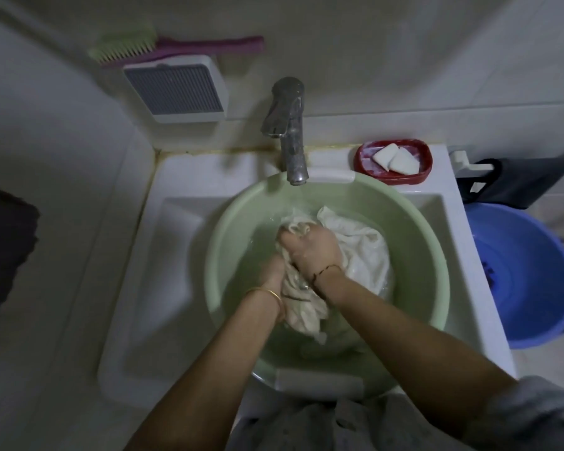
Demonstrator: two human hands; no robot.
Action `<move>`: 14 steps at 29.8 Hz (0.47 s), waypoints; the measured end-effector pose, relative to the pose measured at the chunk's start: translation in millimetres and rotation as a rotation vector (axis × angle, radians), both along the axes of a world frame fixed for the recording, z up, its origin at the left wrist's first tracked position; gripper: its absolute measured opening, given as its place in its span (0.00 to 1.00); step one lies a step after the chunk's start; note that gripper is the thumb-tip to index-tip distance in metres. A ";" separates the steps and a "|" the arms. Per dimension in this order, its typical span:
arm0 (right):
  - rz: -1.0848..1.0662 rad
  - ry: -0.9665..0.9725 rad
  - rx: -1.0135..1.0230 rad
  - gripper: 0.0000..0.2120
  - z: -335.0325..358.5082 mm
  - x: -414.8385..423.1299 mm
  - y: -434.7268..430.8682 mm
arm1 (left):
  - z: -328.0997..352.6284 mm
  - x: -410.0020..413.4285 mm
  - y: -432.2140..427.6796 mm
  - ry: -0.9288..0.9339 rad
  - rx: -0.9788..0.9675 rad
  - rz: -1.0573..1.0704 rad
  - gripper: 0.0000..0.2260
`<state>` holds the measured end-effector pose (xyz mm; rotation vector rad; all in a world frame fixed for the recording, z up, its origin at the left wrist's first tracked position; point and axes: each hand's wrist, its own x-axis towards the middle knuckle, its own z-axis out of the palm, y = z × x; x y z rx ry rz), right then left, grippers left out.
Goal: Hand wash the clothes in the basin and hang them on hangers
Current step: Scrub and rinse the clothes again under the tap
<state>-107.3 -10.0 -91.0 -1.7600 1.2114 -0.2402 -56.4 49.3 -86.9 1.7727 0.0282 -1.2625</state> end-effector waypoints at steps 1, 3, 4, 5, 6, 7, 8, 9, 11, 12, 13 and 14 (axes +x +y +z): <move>-0.026 0.041 0.007 0.12 -4.1 0.2 -10.0 | 1.2 -3.4 0.9 -0.033 0.040 -0.044 0.15; -0.035 0.083 -0.018 0.12 -15.4 -0.5 -17.7 | 5.3 -3.2 3.7 -0.176 0.059 -0.142 0.15; -0.031 0.080 -0.038 0.12 -24.0 -1.8 -15.3 | 1.6 3.8 5.8 -0.400 0.108 -0.255 0.14; 0.000 0.085 -0.068 0.13 -32.9 -3.7 -11.5 | -5.2 13.0 9.1 -0.662 0.177 -0.399 0.12; 0.063 0.122 -0.106 0.16 -41.9 -6.2 -4.3 | -10.7 19.6 11.2 -0.828 0.256 -0.565 0.11; 0.171 0.196 -0.162 0.20 -50.1 -9.7 3.6 | -16.5 22.1 13.3 -0.908 0.372 -0.742 0.16; 0.336 0.307 -0.223 0.24 -57.1 -13.4 10.0 | -26.2 23.3 14.8 -0.941 0.514 -0.921 0.21; 0.509 0.393 -0.298 0.26 -62.9 -16.9 14.3 | -33.4 21.8 15.7 -0.960 0.614 -1.065 0.24; 0.677 0.504 -0.421 0.25 -65.8 -24.9 9.9 | -40.6 14.2 16.1 -0.968 0.750 -1.242 0.24; 0.651 0.543 -0.426 0.22 -65.5 -28.8 2.9 | -45.1 13.0 16.6 -0.989 0.782 -1.288 0.24; 0.567 0.578 -0.407 0.20 -66.6 -33.2 -4.1 | -46.8 13.6 15.1 -0.995 0.795 -1.301 0.25; 0.441 0.583 -0.360 0.20 -69.7 -38.2 -9.0 | -50.5 16.7 14.5 -0.980 0.776 -1.281 0.24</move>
